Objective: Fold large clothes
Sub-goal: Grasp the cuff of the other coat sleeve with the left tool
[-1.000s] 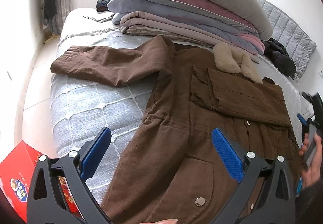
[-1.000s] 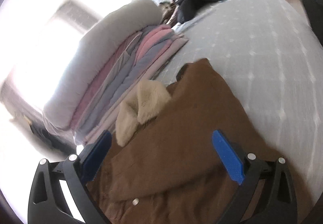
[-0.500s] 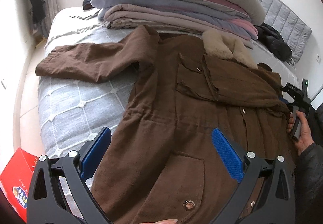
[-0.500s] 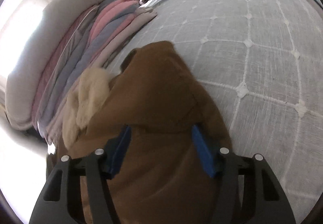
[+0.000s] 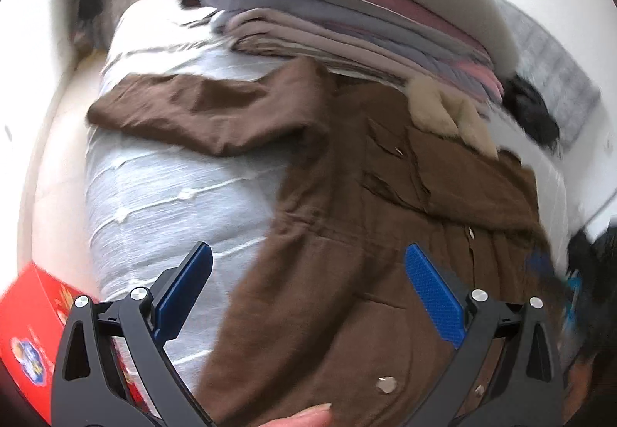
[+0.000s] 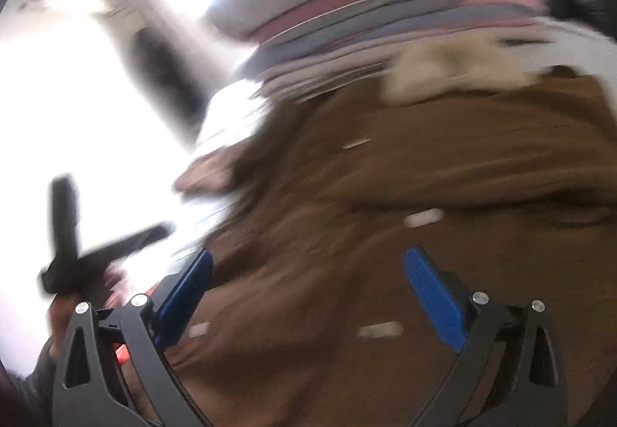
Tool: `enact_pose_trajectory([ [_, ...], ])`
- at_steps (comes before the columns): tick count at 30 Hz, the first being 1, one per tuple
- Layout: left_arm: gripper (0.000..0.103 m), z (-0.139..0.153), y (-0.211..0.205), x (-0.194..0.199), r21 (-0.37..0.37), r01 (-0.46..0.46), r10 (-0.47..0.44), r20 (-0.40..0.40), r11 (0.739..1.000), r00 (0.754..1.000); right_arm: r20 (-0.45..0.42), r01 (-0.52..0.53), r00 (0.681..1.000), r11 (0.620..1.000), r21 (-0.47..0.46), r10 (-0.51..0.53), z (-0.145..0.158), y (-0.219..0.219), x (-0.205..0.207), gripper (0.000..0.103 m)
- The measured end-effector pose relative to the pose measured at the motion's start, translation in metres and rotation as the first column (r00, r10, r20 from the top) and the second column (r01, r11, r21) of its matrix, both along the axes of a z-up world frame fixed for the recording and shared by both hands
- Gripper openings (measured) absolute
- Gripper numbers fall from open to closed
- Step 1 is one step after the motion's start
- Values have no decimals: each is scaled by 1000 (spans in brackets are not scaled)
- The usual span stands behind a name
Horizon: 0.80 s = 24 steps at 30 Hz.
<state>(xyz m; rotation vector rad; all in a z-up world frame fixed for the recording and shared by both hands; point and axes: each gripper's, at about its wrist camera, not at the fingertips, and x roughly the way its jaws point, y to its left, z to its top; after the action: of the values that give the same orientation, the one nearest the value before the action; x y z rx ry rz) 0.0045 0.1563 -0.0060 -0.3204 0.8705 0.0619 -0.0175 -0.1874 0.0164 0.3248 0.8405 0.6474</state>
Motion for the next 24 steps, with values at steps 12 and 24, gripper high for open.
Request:
enact_pose_trajectory([
  [12, 97, -22, 180, 6, -515, -101, 184, 113, 851, 976, -9, -13, 1000, 997, -83, 13, -56, 77, -40, 96],
  [24, 97, -99, 275, 55, -734, -341, 462, -42, 587, 886, -85, 38, 996, 997, 63, -32, -67, 61, -22, 96],
])
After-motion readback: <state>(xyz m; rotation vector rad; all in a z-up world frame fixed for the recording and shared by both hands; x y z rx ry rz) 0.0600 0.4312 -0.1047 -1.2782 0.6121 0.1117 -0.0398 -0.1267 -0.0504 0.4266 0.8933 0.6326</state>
